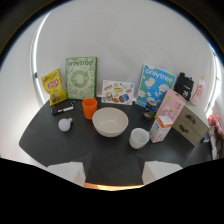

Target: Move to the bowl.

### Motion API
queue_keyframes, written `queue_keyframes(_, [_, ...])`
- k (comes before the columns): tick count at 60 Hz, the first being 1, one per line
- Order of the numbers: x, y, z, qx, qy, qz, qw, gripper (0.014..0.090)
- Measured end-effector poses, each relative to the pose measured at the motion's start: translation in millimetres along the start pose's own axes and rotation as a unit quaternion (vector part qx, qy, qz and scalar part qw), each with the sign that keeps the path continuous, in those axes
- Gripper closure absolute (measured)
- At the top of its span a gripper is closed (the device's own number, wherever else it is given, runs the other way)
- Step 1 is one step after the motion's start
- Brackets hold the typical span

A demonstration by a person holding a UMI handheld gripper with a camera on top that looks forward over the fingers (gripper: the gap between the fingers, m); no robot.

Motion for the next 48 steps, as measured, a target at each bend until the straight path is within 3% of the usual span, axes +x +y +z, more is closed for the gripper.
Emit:
queue_keyframes(6, [-26,-20,26,0.011,-0.009,0.001,1.0,0.019])
queue_keyframes(23, [-38,-46,106,0.028,0.014,0.013,0.999,0.0187])
queue_keyframes(48, [-33,-41,124,0.012,0.018,0.021,1.0,0.0186])
